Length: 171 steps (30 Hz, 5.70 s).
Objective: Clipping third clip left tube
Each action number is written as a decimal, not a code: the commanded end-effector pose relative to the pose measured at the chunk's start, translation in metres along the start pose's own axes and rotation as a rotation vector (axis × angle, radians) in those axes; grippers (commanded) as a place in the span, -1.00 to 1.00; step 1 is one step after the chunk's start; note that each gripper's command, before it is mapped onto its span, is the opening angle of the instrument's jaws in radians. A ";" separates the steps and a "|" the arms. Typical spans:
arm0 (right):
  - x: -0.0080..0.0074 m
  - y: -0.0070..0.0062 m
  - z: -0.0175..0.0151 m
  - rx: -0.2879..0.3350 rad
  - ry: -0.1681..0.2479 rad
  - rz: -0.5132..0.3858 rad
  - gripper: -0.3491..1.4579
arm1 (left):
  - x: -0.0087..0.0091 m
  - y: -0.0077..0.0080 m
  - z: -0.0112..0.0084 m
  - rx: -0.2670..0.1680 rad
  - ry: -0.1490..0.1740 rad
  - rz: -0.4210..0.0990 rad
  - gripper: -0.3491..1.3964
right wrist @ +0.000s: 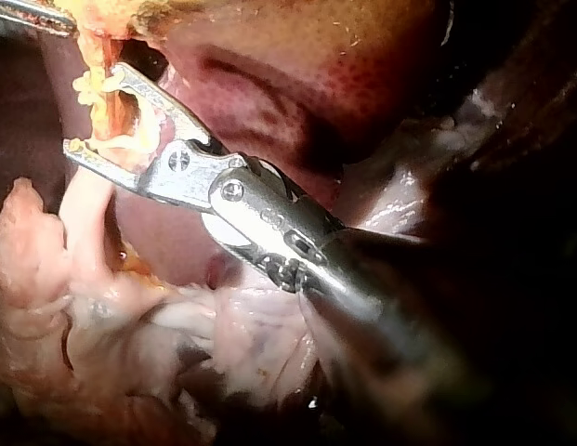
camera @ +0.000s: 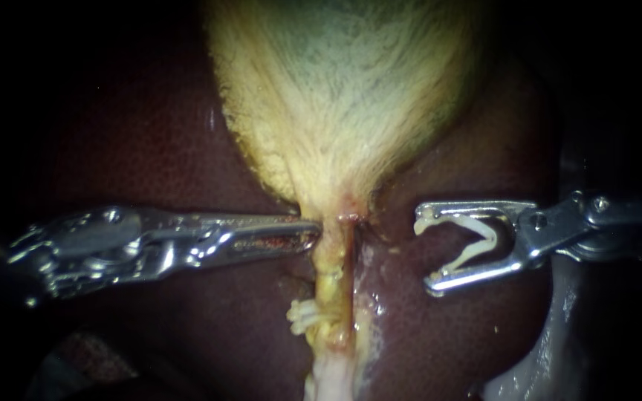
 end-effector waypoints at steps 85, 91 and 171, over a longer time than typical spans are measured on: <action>-0.0088 0.0036 0.0199 0.073 -0.043 0.120 -0.04 | -0.0008 0.0000 -0.0058 -0.018 -0.002 -0.006 -1.00; -0.0085 0.0036 0.0198 0.075 -0.038 0.099 -0.04 | -0.0008 0.0000 -0.0058 -0.018 -0.002 -0.006 -1.00; -0.0081 0.0044 0.0172 0.049 0.002 0.112 -1.00 | -0.0006 0.0003 -0.0051 -0.014 -0.001 -0.005 -1.00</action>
